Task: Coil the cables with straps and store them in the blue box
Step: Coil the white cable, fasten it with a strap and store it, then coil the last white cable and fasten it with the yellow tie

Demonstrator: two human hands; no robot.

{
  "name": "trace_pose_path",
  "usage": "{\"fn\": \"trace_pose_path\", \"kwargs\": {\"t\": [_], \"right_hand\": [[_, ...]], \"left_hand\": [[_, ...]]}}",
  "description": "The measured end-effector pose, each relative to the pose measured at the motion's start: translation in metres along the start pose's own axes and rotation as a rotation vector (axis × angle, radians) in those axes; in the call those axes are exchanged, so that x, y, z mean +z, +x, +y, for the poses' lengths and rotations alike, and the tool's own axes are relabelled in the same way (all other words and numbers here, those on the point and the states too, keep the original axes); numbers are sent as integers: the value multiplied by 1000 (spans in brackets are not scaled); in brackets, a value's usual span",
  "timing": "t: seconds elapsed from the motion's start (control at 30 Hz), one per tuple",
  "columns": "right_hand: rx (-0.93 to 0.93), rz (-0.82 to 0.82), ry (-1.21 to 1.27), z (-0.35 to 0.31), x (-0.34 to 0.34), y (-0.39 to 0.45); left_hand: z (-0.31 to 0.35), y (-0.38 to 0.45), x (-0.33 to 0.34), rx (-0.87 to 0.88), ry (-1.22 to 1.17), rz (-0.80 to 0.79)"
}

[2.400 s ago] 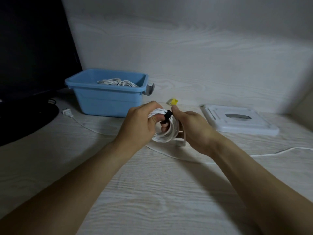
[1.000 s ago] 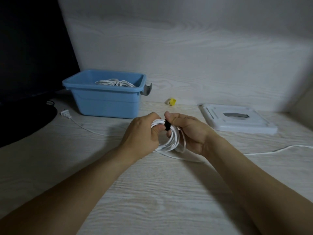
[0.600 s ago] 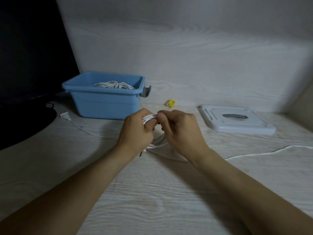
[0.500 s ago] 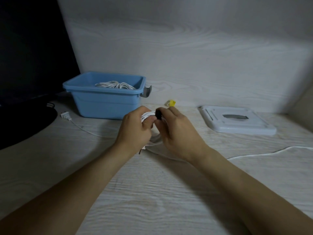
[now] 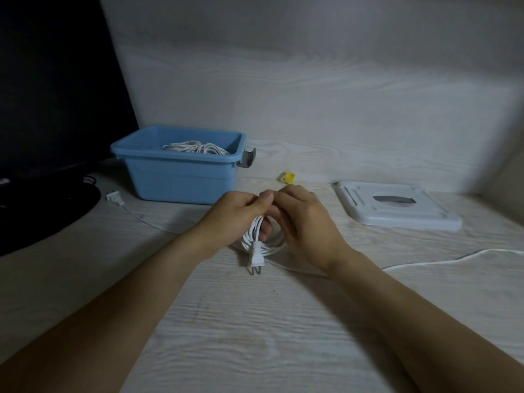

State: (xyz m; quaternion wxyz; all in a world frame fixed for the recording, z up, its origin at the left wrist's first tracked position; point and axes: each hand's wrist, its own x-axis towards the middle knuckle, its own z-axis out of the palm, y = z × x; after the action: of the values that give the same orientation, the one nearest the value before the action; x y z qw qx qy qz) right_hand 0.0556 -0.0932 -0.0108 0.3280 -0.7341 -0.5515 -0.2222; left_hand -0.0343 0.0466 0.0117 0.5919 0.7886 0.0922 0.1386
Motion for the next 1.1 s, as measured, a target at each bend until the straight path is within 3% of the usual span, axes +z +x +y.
{"fn": "trace_pose_path", "kwargs": {"t": [0.1,0.27,0.43,0.53,0.7,0.83,0.97,1.03,1.1], "right_hand": [[101,40,2,5,1,1],[235,222,210,8,-1,-7],[393,175,230,14,9,-12],[399,78,185,15,14,-15],[390,-113,140,12,22,-18],[359,-152,154,10,25,-19],[372,-174,149,17,25,-19],[389,-199,137,20,25,-19],[401,-204,137,22,25,-20]], "left_hand": [[5,0,-7,-29,-89,60],[22,15,-27,-8,-295,328],[60,38,-68,262,-114,580],[70,54,-97,427,177,709],[63,84,-127,544,504,740],[41,104,-153,623,788,711],[37,114,-164,728,870,722],[33,116,-163,619,864,715],[25,115,-161,392,845,614]]}}
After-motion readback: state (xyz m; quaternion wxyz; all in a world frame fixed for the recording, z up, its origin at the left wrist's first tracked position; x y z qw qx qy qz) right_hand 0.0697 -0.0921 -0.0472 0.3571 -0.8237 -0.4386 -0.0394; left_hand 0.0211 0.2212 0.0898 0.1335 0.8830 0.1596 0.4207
